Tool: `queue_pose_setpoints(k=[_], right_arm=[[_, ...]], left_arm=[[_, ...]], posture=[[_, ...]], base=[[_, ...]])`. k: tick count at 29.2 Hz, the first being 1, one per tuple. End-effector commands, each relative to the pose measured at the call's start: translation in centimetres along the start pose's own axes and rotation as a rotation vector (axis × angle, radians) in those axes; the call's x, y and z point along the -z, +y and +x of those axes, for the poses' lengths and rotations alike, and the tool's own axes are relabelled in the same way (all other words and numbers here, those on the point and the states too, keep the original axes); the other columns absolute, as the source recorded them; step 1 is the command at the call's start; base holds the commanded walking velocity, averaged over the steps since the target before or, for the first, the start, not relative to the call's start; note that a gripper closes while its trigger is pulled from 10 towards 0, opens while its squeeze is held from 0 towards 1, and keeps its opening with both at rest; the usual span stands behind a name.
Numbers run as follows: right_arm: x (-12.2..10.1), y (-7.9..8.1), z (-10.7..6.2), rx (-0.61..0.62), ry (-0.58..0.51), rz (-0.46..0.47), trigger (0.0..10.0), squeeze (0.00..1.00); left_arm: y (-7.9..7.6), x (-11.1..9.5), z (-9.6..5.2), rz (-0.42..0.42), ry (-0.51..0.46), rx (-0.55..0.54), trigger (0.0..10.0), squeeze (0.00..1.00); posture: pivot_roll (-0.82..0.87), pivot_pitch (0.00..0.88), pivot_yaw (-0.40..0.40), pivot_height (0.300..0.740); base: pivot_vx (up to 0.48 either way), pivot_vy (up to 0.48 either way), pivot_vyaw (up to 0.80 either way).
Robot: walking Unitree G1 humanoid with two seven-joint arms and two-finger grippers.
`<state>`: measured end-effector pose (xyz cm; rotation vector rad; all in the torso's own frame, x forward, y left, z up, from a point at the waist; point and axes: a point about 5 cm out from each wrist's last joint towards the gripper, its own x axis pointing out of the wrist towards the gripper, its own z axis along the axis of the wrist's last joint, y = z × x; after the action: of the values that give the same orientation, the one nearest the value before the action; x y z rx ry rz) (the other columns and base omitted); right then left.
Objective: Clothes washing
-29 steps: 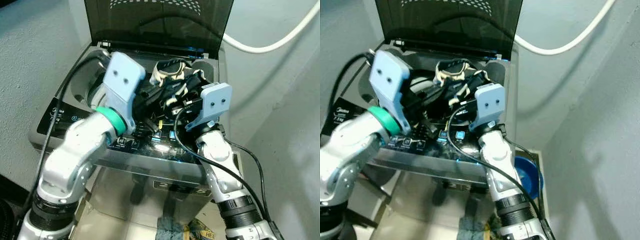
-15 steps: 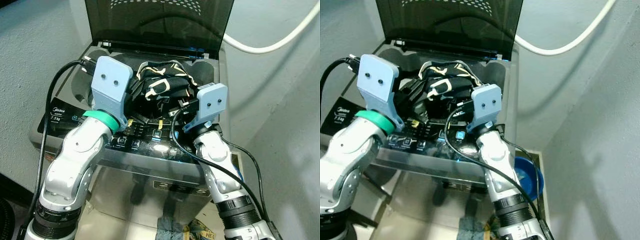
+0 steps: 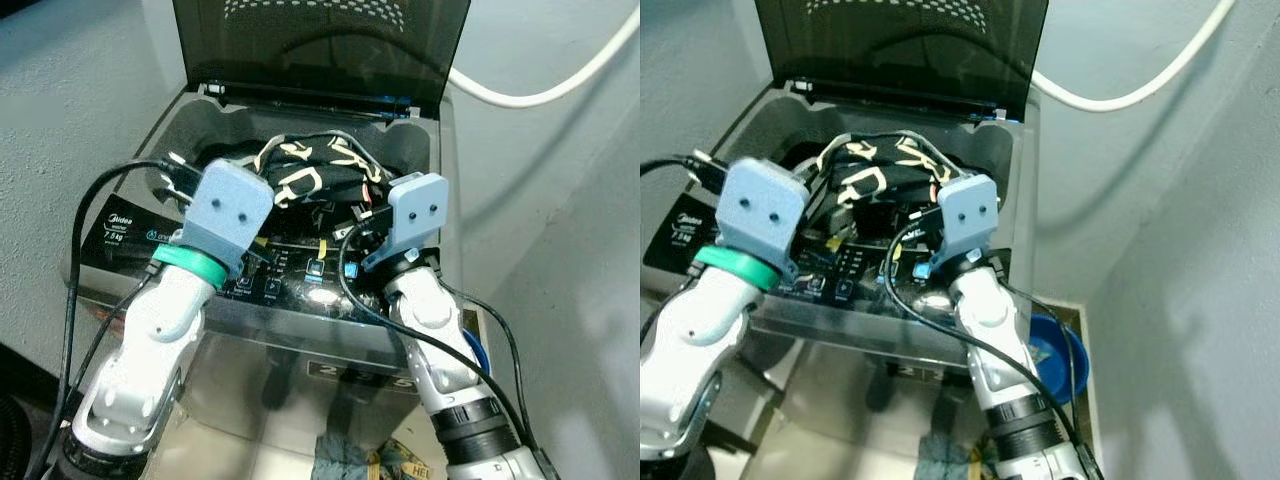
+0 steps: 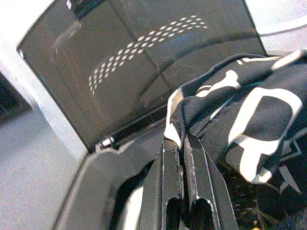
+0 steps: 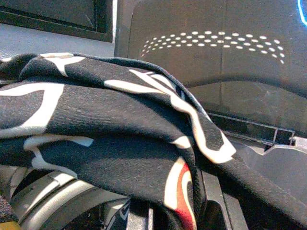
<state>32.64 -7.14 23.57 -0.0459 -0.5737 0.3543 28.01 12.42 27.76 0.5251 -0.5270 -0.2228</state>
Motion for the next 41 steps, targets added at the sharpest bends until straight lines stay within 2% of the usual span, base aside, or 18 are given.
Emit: queue_pose_setpoints(k=[1,4,6,7,8,11,15,16,17,20,21,23,25,29,31,35,36,41], right_arm=[[-0.2,-0.4,-0.3,0.013,-0.008,-0.005,10.0,0.00],[-0.1,-0.2,-0.4,-0.003,0.004,-0.018,10.0,0.00],[0.0,-0.1,-0.5,-0.008,0.006,-0.022,10.0,0.00],[0.1,-0.2,-0.7,-0.006,0.016,-0.024,10.0,0.00],[0.4,-0.6,-0.9,0.003,0.040,-0.027,10.0,0.00],[0.5,-1.0,-1.4,0.009,0.067,-0.030,10.0,0.00],[0.3,-1.0,-1.4,0.007,0.066,-0.024,10.0,0.00],[0.5,-1.0,-1.5,-0.017,0.071,-0.041,10.0,0.00],[0.8,-1.2,-1.7,-0.042,0.078,-0.069,10.0,0.00],[0.8,-1.3,-1.9,-0.044,0.078,-0.072,10.0,0.00],[1.0,-1.4,-2.0,-0.023,0.082,-0.067,10.0,0.00],[1.0,-1.4,-2.0,-0.023,0.082,-0.067,10.0,0.00],[1.1,-1.0,-2.1,0.004,0.083,-0.037,10.0,0.00],[1.3,-0.1,-1.9,-0.033,0.082,-0.018,10.0,0.00],[1.4,0.5,-1.4,-0.078,0.073,-0.009,10.0,0.00],[1.4,0.4,-1.2,-0.084,0.068,-0.008,10.0,0.00],[1.4,0.4,-1.0,-0.084,0.065,-0.012,10.0,0.00],[1.2,-0.7,-0.2,-0.063,0.043,-0.044,10.0,0.00]], left_arm=[[1.4,-0.5,0.5,0.010,0.001,0.019,10.0,0.00],[3.9,-1.3,1.4,-0.065,0.037,0.047,10.0,0.00],[4.3,-1.3,1.4,-0.097,0.054,0.041,10.0,0.00],[4.1,-0.6,0.9,-0.114,0.085,0.025,10.0,0.00],[3.2,0.8,-0.2,-0.130,0.139,-0.003,10.0,0.00],[1.9,2.0,-1.6,-0.153,0.210,-0.061,10.0,0.00],[1.7,2.1,-1.8,-0.175,0.227,-0.079,10.0,0.00],[1.4,2.1,-1.7,-0.144,0.208,-0.063,10.0,0.00],[1.1,2.9,-1.5,-0.166,0.227,-0.100,10.0,0.00],[1.0,3.4,-1.5,-0.199,0.253,-0.135,10.0,0.00],[0.7,3.4,-1.3,-0.137,0.228,-0.139,10.0,0.00],[0.7,3.4,-1.3,-0.137,0.228,-0.139,10.0,0.00],[0.7,3.3,-1.3,-0.123,0.214,-0.198,10.0,0.00],[0.5,3.0,-1.4,-0.115,0.207,-0.189,10.0,0.00],[1.0,2.9,-1.4,-0.095,0.190,-0.186,10.0,0.00],[1.3,2.8,-1.3,-0.080,0.166,-0.200,10.0,0.00],[1.4,2.8,-1.3,-0.050,0.162,-0.202,10.0,0.00],[1.4,2.8,-0.8,-0.024,0.133,-0.214,10.0,0.00]], posture=[[0.19,0.067,0.071,0.740],[0.18,0.064,0.061,0.740],[0.18,0.062,0.059,0.740],[0.17,0.066,0.048,0.740],[0.17,0.090,0.033,0.740],[0.16,0.073,0.006,0.740],[0.16,0.073,0.006,0.740],[0.16,0.049,-0.023,0.740],[0.17,0.035,-0.031,0.740],[0.18,0.023,-0.040,0.740],[0.18,0.022,-0.049,0.740],[0.18,0.022,-0.049,0.740],[0.20,0.016,-0.056,0.740],[0.20,0.016,-0.056,0.740],[0.25,0.009,-0.081,0.740],[0.27,0.006,-0.083,0.740],[0.27,0.004,-0.083,0.740],[0.27,0.000,-0.109,0.740]], base=[[0.000,0.000,0.00],[0.000,0.000,0.00],[0.000,0.000,0.00],[0.000,0.000,0.00],[0.000,0.000,0.00],[0.000,0.000,0.00],[0.000,0.000,0.00],[0.000,0.000,0.00],[0.000,0.000,0.00],[0.000,0.000,0.00],[0.000,0.000,0.00],[0.000,0.000,0.00],[0.000,0.000,0.00],[0.000,0.000,0.00],[0.000,0.000,0.00],[0.000,0.000,0.00],[0.000,0.000,0.00],[0.000,0.000,0.00]])
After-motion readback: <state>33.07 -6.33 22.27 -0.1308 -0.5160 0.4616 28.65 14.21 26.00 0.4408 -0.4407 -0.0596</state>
